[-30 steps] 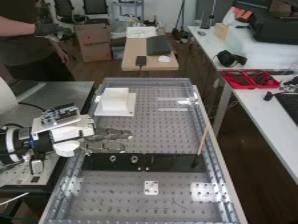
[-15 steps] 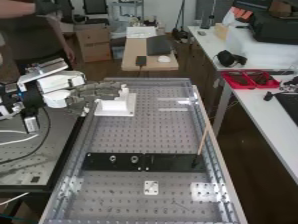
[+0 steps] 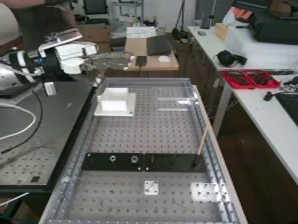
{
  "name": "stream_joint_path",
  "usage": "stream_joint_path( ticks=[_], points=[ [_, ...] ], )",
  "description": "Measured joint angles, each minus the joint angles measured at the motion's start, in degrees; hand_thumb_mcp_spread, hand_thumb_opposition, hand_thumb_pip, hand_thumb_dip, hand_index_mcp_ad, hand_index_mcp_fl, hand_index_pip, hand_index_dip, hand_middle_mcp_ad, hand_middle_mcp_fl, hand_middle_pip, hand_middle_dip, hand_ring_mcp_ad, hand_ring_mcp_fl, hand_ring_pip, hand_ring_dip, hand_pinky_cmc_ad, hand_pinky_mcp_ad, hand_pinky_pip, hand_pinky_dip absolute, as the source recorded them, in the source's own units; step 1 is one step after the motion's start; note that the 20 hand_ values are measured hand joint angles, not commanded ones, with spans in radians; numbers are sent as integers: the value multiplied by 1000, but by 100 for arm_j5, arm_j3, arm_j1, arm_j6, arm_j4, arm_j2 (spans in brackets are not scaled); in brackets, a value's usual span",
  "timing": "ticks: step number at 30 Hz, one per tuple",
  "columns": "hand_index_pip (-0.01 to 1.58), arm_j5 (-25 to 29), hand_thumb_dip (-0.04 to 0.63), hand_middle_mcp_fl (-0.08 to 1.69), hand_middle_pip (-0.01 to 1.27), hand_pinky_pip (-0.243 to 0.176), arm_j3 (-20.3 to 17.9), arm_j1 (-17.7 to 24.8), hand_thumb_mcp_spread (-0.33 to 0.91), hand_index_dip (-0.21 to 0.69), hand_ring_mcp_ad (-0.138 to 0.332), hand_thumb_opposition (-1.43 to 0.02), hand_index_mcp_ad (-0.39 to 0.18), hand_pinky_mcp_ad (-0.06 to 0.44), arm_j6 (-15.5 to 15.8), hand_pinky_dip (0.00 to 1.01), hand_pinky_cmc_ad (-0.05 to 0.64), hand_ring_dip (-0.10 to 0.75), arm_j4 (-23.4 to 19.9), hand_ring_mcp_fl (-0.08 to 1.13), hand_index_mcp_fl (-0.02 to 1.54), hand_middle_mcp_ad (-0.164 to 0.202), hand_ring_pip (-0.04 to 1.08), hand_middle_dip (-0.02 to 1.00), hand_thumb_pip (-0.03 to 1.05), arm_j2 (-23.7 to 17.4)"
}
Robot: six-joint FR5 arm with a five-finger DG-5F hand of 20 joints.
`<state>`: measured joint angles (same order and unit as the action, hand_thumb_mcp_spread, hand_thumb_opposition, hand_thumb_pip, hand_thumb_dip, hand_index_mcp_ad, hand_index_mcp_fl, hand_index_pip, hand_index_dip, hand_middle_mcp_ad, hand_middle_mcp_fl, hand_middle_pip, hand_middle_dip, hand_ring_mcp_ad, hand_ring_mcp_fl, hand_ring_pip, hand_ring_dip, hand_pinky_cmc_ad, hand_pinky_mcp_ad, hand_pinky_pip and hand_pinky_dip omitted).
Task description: Grab the smaller nut and place it in the white container
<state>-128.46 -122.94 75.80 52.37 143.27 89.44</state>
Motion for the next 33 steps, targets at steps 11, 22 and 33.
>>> stream_joint_path(
  ticks=[11, 22, 33],
  points=[
    [1393, 1559, 202, 278, 126, 21, -292, 1275, 520, 138, 93, -939, -188, 234, -156, 195, 347, 73, 61, 47, 658, 19, 108, 190, 499, -275],
    [1396, 3133, 202, 281, 126, 21, -497, 2565, 520, 145, 87, -939, -188, 232, -550, 195, 347, 82, -55, 47, 658, 17, 101, 190, 499, -128],
    [1381, 4325, 202, 278, 126, 21, -759, 3301, 520, 145, 93, -939, -188, 234, -1141, 195, 347, 82, -313, 47, 665, 24, 103, 190, 499, 280]
  ],
)
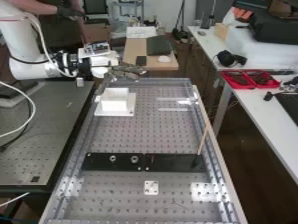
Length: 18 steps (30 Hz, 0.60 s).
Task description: Grab the smaller nut and place it in the white container
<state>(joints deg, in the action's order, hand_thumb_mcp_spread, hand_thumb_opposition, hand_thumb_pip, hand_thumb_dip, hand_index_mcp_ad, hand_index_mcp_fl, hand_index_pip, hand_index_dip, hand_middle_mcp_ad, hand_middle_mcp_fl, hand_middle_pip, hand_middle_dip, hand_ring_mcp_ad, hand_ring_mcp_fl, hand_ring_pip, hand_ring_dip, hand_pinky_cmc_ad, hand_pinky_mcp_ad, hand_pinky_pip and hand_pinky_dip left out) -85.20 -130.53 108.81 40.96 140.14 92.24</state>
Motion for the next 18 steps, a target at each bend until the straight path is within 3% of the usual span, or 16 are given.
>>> stream_joint_path(
  ticks=[18],
  points=[
    [1381, 827, 202, 278, 126, 21, -212, 464, 520, 145, 96, -939, -188, 230, -470, 195, 347, 82, -220, 47, 665, 26, 101, 190, 499, 363]
  ],
)
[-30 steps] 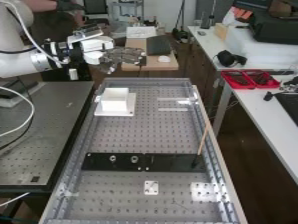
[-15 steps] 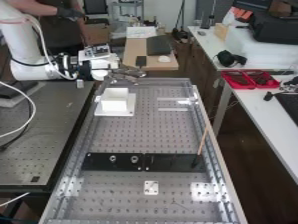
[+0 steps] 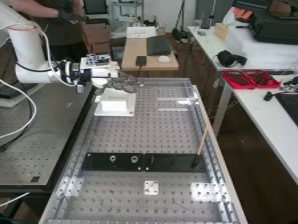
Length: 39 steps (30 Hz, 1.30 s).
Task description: Grab the smaller nut and place it in the white container
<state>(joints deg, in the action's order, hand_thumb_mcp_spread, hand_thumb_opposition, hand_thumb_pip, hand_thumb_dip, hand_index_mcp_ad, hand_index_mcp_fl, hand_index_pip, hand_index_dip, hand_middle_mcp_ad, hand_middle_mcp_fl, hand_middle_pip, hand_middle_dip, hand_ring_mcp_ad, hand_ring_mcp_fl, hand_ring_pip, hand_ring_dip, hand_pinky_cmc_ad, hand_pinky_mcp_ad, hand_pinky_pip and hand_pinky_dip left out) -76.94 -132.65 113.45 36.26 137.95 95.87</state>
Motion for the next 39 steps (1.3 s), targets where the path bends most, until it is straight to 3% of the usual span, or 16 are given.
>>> stream_joint_path(
  ticks=[7, 12, 18, 27, 30, 32, 37, 39],
  points=[
    [1356, 186, 202, 265, 126, 21, 82, 82, 520, 147, 96, -939, -188, 230, -72, 195, 347, 82, 264, 47, 646, 26, 103, 190, 499, 100],
    [1140, 222, 206, 168, 126, 21, 230, 48, 536, 124, 93, -883, -199, 230, -78, 195, 347, 82, 623, 26, 358, 28, 101, 190, 536, 139],
    [1063, 143, 206, 150, 126, 17, 264, -54, 503, 75, 96, -869, -202, 246, 14, 192, 347, 82, 752, 19, 237, 26, 101, 190, 552, 42],
    [997, -134, 222, 140, 126, 2, 418, -383, 475, 63, 93, -848, -199, 248, 299, 190, 346, 82, 1197, 7, 171, 28, 101, 190, 562, -635],
    [915, -327, 222, 138, 126, 5, 655, -591, 429, 63, 93, -817, -202, 246, 491, 195, 344, 82, 1612, 0, 152, 19, 101, 190, 562, -906],
    [869, -531, 220, 134, 126, -21, 914, -846, 407, 63, 98, -801, -190, 246, 630, 223, 346, 82, 1966, 0, 152, 24, 103, 190, 562, -1067],
    [611, -992, 204, 138, 126, -24, 1416, -1413, 368, 61, 101, -771, -155, 281, 768, 295, 346, 82, 2483, 2, 148, 19, 101, 190, 501, -1276],
    [480, -1124, 175, 134, 129, -44, 1607, -1617, 354, 79, 105, -750, -147, 278, 787, 351, 344, 82, 2631, 2, 175, 26, 101, 190, 476, -1314]
  ],
)
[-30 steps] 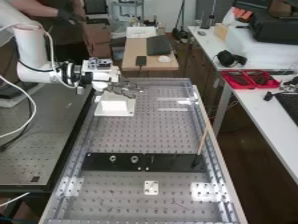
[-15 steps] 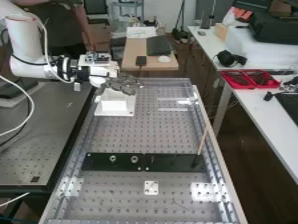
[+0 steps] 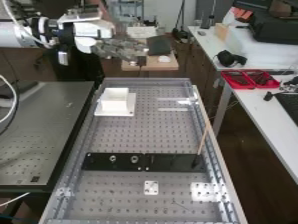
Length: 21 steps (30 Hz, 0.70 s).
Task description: Grab the smaller nut and place it in the white container
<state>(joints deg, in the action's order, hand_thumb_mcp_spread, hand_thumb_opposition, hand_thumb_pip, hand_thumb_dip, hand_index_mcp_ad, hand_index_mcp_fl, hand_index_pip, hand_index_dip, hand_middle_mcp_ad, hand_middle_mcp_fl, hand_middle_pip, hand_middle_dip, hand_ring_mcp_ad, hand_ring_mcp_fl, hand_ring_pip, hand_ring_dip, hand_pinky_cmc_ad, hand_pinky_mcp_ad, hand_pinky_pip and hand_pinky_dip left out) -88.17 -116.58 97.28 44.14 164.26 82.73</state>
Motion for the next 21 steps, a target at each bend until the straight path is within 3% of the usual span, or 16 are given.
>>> stream_joint_path(
  ticks=[2, 6, 10, 21],
  points=[
    [314, -127, 157, 138, 129, -45, 342, -297, 316, 105, 122, -726, -126, 295, 28, 384, 344, 82, 223, 2, 204, 33, 103, 190, 429, -18],
    [202, -93, 131, 138, 126, -56, 735, -551, 288, 140, 138, -696, -93, 311, 68, 429, 346, 82, 373, 2, 204, 51, 101, 190, 419, 23],
    [152, 247, 99, 138, 129, -61, 1133, -722, 269, 152, 155, -681, -87, 325, 31, 461, 379, 82, 471, 2, 204, 58, 101, 190, 417, 215],
    [112, 1112, 37, 138, 129, -75, 1616, -699, 209, 176, 168, -654, -75, 328, 4, 468, 380, 82, 551, 2, 154, 70, 103, 190, 375, 480]
  ],
)
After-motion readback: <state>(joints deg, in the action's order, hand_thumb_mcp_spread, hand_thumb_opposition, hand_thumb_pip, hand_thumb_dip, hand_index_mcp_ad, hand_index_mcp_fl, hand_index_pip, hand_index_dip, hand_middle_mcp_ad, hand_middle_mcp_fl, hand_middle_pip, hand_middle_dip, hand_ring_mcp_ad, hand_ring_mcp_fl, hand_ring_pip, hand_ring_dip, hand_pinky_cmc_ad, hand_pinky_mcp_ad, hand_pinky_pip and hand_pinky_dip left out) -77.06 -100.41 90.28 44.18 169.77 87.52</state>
